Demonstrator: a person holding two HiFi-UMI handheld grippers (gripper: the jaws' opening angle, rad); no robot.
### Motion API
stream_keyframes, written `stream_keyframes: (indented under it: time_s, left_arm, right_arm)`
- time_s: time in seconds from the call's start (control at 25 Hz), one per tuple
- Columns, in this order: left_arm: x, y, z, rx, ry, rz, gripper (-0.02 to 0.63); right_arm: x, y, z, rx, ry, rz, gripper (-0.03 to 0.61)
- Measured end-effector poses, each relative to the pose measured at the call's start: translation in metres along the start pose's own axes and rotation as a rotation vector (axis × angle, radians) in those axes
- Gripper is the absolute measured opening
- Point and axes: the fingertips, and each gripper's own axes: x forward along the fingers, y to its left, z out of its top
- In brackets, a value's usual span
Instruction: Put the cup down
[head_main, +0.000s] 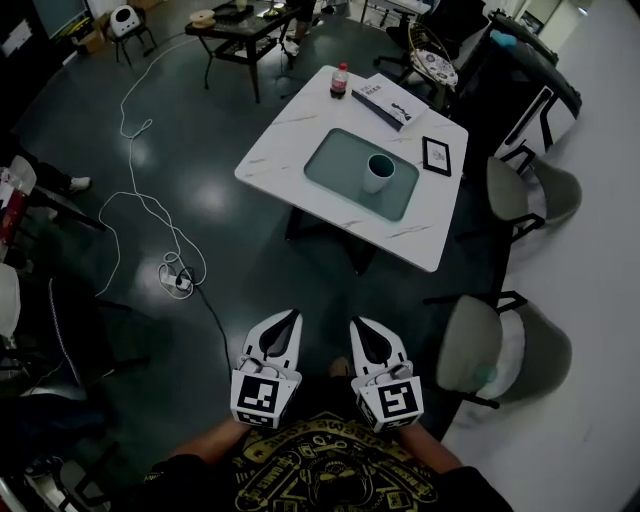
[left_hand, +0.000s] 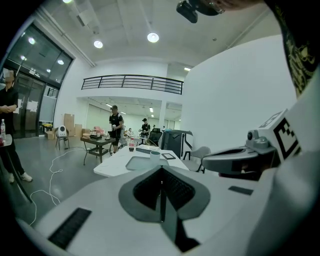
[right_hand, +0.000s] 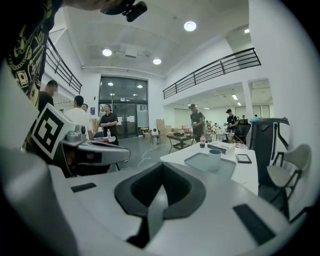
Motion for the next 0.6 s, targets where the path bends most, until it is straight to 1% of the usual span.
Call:
stream_keyframes:
  time_s: [0.2, 0.4, 0.6]
  left_arm:
    - [-0.003, -0.001, 0.002, -0.002, -0.011, 0.001, 0.009]
    - [-0.010, -0.001, -0.002, -0.014, -0.011, 0.009, 0.009]
    - [-0.017, 0.005, -0.004, -0.019, -0.011, 0.016, 0.009]
  right_arm:
    - [-0.004, 0.002, -0.001, 0.008, -0.009, -0.001, 0.003]
    - [-0.005, 0.004, -0.010, 0.032, 0.011, 0.001, 0.003]
    - [-0.004, 0.010, -0.015, 0.029, 0.020, 0.002, 0.003]
